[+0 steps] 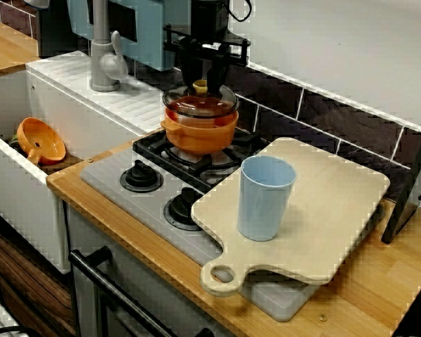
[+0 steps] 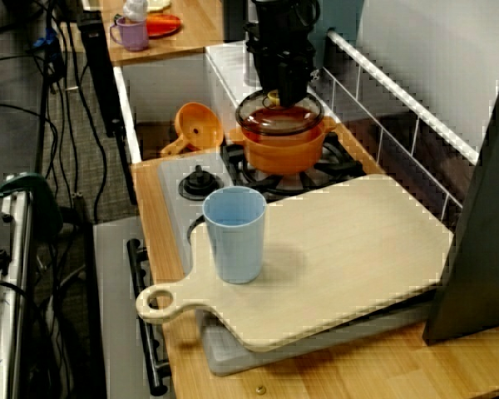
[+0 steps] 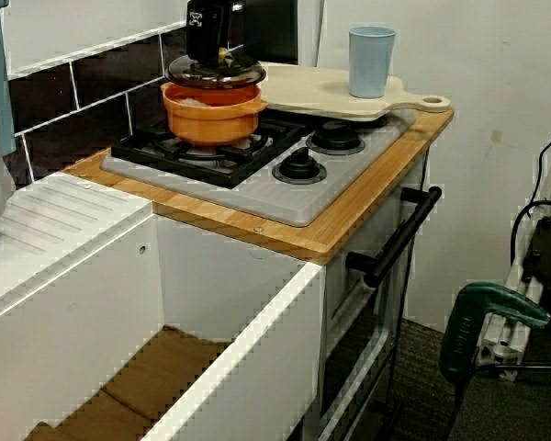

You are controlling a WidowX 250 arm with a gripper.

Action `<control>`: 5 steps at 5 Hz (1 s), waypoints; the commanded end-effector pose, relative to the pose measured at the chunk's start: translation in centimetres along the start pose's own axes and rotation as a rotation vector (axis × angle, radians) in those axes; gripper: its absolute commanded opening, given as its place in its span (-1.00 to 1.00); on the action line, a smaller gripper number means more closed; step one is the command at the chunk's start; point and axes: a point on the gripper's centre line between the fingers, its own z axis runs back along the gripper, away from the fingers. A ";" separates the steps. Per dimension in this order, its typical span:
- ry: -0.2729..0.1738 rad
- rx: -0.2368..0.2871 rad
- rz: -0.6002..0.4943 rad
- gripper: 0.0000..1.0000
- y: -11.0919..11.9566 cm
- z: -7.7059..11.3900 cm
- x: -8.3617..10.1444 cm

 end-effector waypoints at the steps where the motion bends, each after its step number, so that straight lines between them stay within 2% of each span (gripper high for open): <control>1: -0.038 -0.019 -0.006 -1.00 -0.1 1.6 0.6; 5: -0.033 0.001 -0.017 -1.00 0.0 1.4 0.5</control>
